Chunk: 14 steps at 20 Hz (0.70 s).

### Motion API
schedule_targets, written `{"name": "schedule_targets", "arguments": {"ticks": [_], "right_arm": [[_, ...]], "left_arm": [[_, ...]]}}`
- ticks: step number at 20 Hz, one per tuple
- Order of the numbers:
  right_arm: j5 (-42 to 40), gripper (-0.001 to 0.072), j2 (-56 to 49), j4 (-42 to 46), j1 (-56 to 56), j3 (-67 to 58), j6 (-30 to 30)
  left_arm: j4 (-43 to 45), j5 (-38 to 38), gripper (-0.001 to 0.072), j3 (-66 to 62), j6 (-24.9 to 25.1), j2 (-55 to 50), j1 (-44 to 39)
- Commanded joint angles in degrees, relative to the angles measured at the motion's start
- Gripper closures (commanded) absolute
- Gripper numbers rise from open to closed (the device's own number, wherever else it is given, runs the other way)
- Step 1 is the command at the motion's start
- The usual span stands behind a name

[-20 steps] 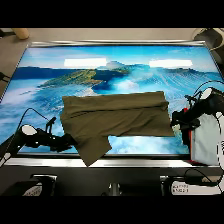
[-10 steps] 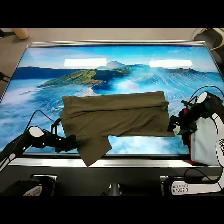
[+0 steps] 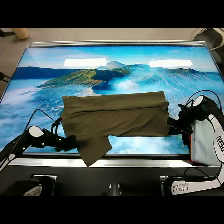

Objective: Fold the shirts.

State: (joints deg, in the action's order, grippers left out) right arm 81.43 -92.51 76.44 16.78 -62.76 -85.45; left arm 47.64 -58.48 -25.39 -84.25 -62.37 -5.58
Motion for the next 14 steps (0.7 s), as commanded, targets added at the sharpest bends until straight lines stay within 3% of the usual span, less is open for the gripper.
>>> {"name": "schedule_targets", "arguments": {"ticks": [1, 6, 10, 14], "right_arm": [[-0.59, 0.0692, 0.37, -0.35, -0.04, -1.88, 1.33], [-4.22, 0.0695, 2.34, -4.24, -2.01, -17.51, 0.2], [-12.96, 0.0694, -4.13, 2.08, -7.56, -27.3, -3.3], [-15.13, 0.0693, -13.4, 2.82, -9.55, -33.7, -4.76]], "left_arm": [[0.59, 0.02, 0.0686, -1.75, 3.32, 2.82, 2.43], [1.9, -0.33, 0.069, -16.0, 3.3, 4.85, 9.68], [1.9, 1.36, 0.0689, -29.2, 4.61, -8.28, 11.1], [1.86, -0.44, 0.0687, -44.65, 4.33, -26.1, 11.08]]}}
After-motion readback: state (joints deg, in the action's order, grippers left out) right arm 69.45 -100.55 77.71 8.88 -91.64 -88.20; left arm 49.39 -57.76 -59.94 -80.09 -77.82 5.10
